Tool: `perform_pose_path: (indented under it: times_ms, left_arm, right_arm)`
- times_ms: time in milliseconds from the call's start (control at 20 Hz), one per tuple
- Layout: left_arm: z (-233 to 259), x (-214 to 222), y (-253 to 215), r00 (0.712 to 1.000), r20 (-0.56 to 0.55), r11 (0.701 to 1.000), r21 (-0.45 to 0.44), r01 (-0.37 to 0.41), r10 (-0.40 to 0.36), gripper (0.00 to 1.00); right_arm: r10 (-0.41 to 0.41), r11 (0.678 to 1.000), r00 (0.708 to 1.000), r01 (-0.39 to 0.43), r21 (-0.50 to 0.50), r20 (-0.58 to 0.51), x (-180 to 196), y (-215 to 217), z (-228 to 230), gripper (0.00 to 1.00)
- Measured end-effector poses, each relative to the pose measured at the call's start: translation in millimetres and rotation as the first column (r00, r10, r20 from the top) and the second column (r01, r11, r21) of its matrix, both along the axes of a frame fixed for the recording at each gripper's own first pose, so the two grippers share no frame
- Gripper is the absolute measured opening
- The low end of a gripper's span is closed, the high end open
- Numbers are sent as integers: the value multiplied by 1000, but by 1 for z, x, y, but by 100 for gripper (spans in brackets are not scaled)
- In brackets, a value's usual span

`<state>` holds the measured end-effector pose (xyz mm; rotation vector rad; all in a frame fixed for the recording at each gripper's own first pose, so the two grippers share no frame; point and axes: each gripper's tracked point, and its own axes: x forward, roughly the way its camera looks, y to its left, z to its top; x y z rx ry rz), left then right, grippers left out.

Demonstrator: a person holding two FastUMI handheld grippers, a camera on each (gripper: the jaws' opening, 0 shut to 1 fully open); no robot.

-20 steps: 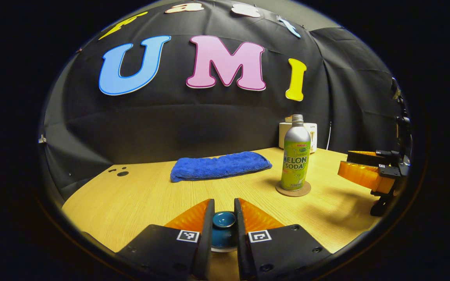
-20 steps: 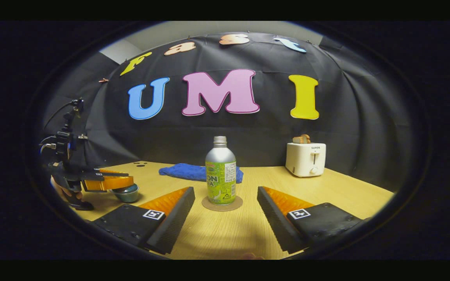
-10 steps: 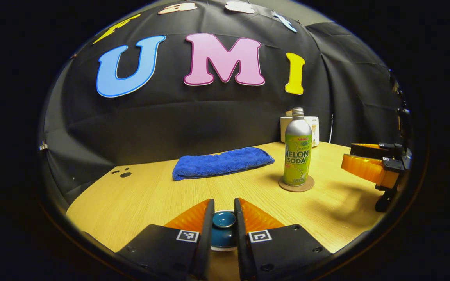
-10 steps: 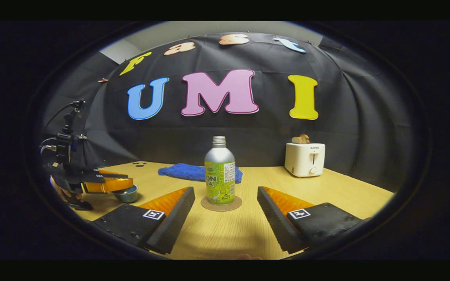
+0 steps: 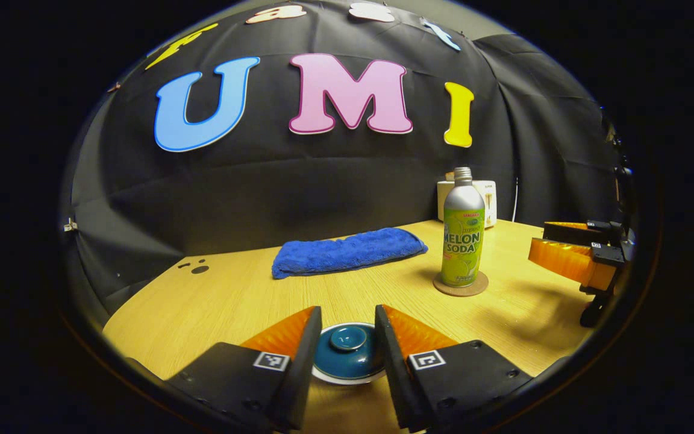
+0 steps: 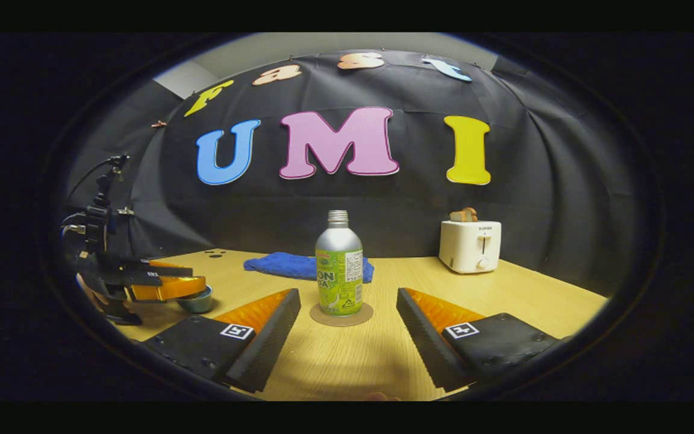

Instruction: Open the teacup lid with one hand, grasp the water bottle and pour water into the teacup with the other hand; after pouring, place the water bottle on the coaster and then close the teacup lid.

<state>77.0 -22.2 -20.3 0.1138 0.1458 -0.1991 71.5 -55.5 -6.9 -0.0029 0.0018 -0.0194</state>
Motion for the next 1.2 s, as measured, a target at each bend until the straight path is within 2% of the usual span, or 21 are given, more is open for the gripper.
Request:
perform_pose_path:
  times_ms: [50,100,200,350,550,850,1200]
  left_arm:
    - [3,-2,1,1000,18,1000,-1,-6,6,63]
    - [5,-8,3,999,35,1000,-3,-9,9,75]
    - [8,-20,5,998,54,1000,-4,-19,20,92]
    - [26,-39,7,992,113,996,-75,-54,62,93]
    - [44,-63,0,978,178,981,-177,-78,110,98]
    - [42,-74,-5,976,185,984,-153,-87,115,98]
    - [24,-71,5,980,131,974,-191,-121,148,98]
  right_arm:
    - [0,1000,1000,0,0,0,0,0,0,99]
    - [0,1000,1000,0,0,0,0,0,0,99]
    - [-8,1000,1000,8,0,-1,0,-2,0,99]
    - [-24,1000,1000,24,2,2,-7,0,0,99]
    - [32,999,999,-32,34,-12,-18,22,-2,100]
    - [41,999,999,-41,-1,-11,-25,32,-2,100]
    - [49,999,999,-49,0,1,-31,42,0,100]
